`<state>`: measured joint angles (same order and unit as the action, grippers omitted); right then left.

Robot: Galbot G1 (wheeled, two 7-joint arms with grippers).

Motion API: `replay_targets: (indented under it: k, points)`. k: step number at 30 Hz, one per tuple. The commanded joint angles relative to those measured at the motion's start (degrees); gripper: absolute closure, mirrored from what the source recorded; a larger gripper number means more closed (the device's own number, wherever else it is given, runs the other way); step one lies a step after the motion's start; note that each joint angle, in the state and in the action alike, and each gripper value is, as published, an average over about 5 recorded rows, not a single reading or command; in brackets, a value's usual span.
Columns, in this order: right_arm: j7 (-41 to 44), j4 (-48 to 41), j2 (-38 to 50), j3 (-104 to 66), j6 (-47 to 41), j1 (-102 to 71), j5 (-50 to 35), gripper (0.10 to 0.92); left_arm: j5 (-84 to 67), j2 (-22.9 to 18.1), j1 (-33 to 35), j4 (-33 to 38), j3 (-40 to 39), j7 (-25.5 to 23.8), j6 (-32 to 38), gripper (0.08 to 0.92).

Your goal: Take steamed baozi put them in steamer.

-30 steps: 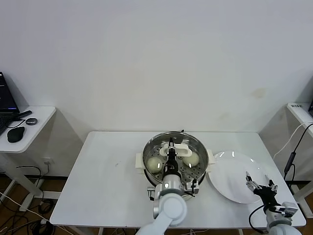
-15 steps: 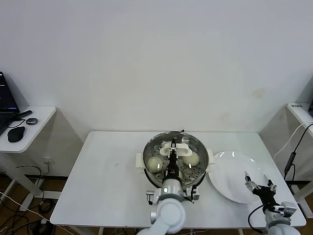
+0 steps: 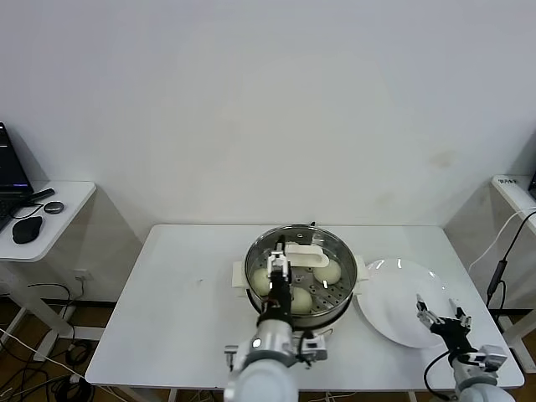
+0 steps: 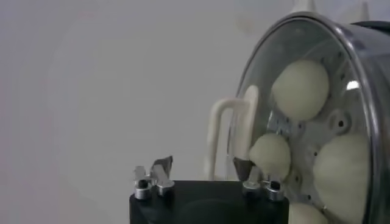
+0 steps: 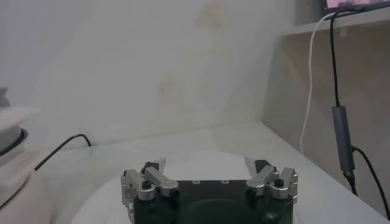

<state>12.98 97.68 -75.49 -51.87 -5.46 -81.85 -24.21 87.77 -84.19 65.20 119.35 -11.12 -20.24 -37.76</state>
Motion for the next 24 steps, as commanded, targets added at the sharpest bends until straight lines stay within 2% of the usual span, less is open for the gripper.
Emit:
replay_targets:
  k: [1, 6, 8, 11, 13, 17, 21, 24]
  points:
    - [1.8, 6.1, 0.2, 1.9, 3.3, -5.5, 1.3, 0.203, -21.9, 3.3, 13.9, 22.2, 18.6, 3.3, 3.0, 0.189]
    - [1.7, 11.5, -0.4, 5.6, 2.2, -10.0, 2.4, 0.203, -52.2, 1.6, 20.6, 23.6, 38.4, 10.4, 9.9, 0.177]
    - [1.3, 11.9, -0.9, 6.9, 2.5, -10.6, 3.6, 0.203, -63.8, 0.8, 23.9, 22.3, 45.5, 13.7, 16.2, 0.177]
    - [0.9, 11.5, -2.0, 8.6, 3.8, -10.8, 4.0, 0.203, -74.3, 0.1, 29.8, 19.0, 51.4, 18.5, 27.1, 0.177]
    - [0.8, 11.3, -2.6, 9.3, 4.3, -10.8, 4.0, 0.203, -77.2, -0.4, 33.7, 16.0, 52.4, 20.0, 32.3, 0.177]
    - [0.3, 11.8, -2.9, 10.5, 4.0, -11.2, 4.0, 0.203, -80.7, -1.5, 39.3, 10.0, 50.4, 22.8, 37.1, 0.177]
    - [-0.6, 12.7, -2.2, 11.2, 4.4, -12.4, 5.0, 0.203, -81.2, -2.1, 42.8, 8.9, 47.8, 23.8, 38.0, 0.177]
    - [-0.9, 13.7, -1.8, 10.6, 4.3, -13.8, 9.0, 0.203, -82.3, -2.3, 44.4, 10.2, 46.8, 23.2, 36.8, 0.177]
